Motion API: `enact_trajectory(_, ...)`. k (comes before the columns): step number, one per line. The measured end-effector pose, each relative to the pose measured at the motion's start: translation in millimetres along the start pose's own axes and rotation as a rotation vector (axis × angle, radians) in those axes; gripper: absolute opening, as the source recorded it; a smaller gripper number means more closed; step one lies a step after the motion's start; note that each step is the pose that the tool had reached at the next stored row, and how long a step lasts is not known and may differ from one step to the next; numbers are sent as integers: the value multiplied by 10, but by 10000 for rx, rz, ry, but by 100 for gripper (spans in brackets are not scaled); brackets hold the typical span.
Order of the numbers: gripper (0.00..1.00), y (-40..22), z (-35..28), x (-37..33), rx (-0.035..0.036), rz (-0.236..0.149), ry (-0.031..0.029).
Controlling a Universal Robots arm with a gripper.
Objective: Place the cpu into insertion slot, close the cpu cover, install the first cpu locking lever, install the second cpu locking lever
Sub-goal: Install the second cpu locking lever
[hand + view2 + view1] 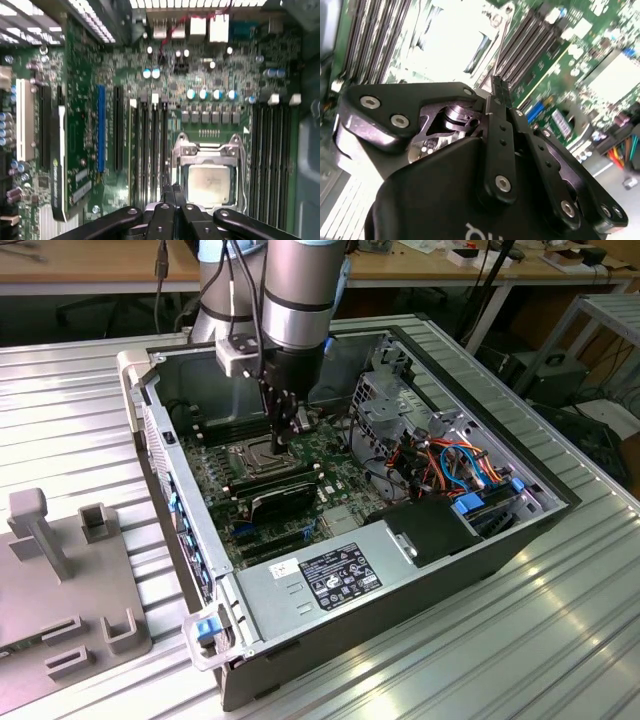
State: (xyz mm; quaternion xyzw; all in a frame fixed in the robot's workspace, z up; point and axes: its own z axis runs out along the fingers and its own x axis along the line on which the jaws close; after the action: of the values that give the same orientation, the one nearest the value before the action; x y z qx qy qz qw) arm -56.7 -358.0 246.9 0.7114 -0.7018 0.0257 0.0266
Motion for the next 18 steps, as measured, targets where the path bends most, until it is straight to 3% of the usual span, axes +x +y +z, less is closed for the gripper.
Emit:
enact_trajectory(3, 11, -63, 62, 2, 0, 0, 0)
enact_trajectory(6, 11, -57, 147, 7, -9, 1, 2)
enact_trajectory(9, 11, -4, 185, 4, -11, -1, 3)
enact_trajectory(18, 11, 255, 283, -7, -12, 0, 12)
